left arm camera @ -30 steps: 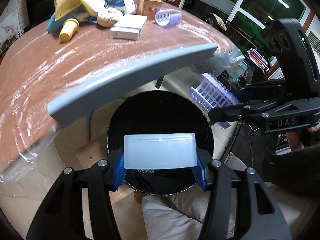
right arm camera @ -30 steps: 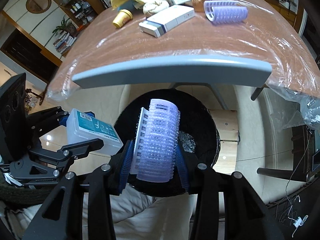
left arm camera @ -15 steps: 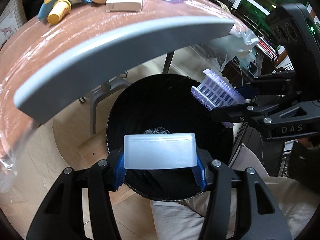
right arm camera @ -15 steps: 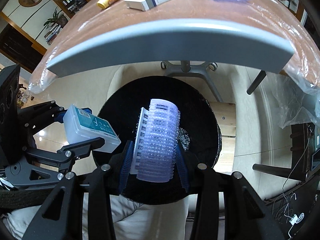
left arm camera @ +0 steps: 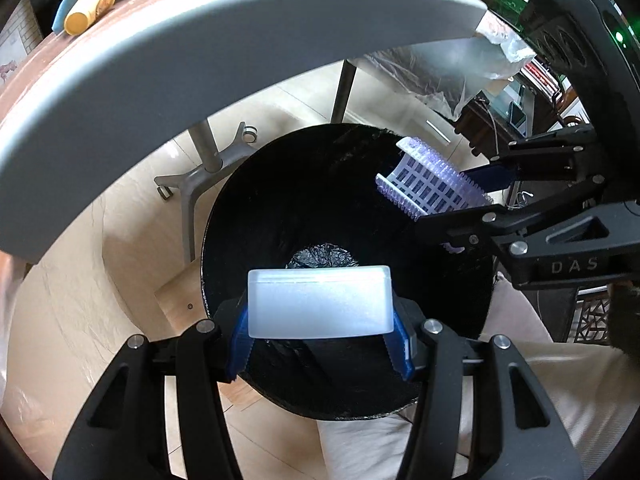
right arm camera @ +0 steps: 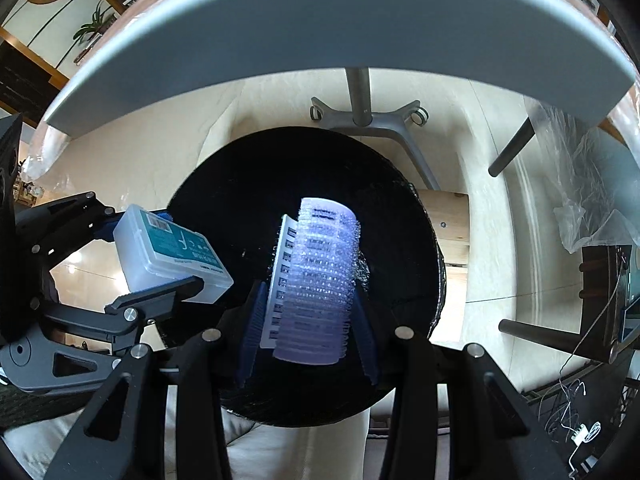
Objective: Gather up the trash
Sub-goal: 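Carry the white box and purple rollers in both tools over the black trash bin, then open both tools to drop the white box and rollers into the bin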
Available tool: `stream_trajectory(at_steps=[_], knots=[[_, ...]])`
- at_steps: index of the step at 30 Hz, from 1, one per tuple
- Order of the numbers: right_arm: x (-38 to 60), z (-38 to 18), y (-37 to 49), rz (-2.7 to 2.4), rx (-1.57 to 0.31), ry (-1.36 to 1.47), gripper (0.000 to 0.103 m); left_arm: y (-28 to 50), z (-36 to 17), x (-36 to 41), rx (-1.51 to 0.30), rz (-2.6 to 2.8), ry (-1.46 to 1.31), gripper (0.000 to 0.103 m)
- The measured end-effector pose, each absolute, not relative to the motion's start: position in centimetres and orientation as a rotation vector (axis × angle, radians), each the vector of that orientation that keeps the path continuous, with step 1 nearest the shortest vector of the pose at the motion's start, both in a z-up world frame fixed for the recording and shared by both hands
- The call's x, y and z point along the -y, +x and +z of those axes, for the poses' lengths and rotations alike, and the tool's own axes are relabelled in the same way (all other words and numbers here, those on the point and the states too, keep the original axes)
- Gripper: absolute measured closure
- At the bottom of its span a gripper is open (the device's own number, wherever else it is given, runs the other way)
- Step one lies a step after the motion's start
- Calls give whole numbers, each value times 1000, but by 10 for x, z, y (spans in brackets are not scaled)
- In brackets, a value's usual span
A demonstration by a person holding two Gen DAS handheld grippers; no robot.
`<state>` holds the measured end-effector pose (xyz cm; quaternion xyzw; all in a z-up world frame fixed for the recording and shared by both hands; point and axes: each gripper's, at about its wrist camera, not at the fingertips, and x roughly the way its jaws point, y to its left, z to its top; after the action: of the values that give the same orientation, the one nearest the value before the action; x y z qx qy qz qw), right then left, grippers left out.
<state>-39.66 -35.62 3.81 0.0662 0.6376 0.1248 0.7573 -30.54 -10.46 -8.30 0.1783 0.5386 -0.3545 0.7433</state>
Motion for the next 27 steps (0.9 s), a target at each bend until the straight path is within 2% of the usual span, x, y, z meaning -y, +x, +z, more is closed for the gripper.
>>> stream_trajectory(at_steps=[27], knots=[[361,13,-378,284,-1451,123,61,-290,-107,113,-1221,-739,434,48]])
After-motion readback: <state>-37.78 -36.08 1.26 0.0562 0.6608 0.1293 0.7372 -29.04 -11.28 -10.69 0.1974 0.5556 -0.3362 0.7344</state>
